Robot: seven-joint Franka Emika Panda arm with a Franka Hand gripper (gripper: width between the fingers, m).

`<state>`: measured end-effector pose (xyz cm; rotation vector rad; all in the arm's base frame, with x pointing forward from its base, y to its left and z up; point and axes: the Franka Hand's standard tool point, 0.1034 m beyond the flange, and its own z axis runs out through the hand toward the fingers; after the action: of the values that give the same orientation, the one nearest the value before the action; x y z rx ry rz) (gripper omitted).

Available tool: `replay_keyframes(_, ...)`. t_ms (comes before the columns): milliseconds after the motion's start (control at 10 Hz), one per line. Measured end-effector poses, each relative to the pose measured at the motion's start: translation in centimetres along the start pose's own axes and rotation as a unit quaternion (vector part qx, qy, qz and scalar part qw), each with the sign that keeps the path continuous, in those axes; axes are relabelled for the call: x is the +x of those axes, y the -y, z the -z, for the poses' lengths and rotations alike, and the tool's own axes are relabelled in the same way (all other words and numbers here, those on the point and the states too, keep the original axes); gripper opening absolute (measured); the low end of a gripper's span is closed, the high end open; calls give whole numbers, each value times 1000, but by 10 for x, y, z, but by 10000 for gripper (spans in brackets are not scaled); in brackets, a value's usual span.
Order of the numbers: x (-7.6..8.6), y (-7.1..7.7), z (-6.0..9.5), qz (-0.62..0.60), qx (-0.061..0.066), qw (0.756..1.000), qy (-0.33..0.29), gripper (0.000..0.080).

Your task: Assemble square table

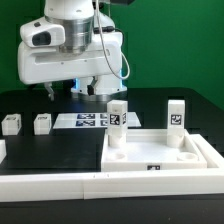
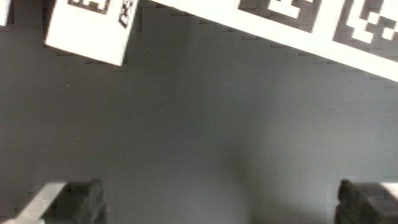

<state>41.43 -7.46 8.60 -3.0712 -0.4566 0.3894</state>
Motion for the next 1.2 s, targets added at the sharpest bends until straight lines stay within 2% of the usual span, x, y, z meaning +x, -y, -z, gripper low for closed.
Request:
replay_keyframes(300, -2, -2, -1, -10, 1, 1000, -1, 649)
replay_keyframes(400, -11, -12, -5, -54, 1, 999, -2, 649)
replay_keyframes(700, -26, -26, -21, -119, 9, 993, 18, 649)
replay_keyframes(900, -29, -34, -30, -109, 4, 994, 21, 649)
replay_keyframes(1200, -28, -33, -30, -108, 4, 994, 22, 649)
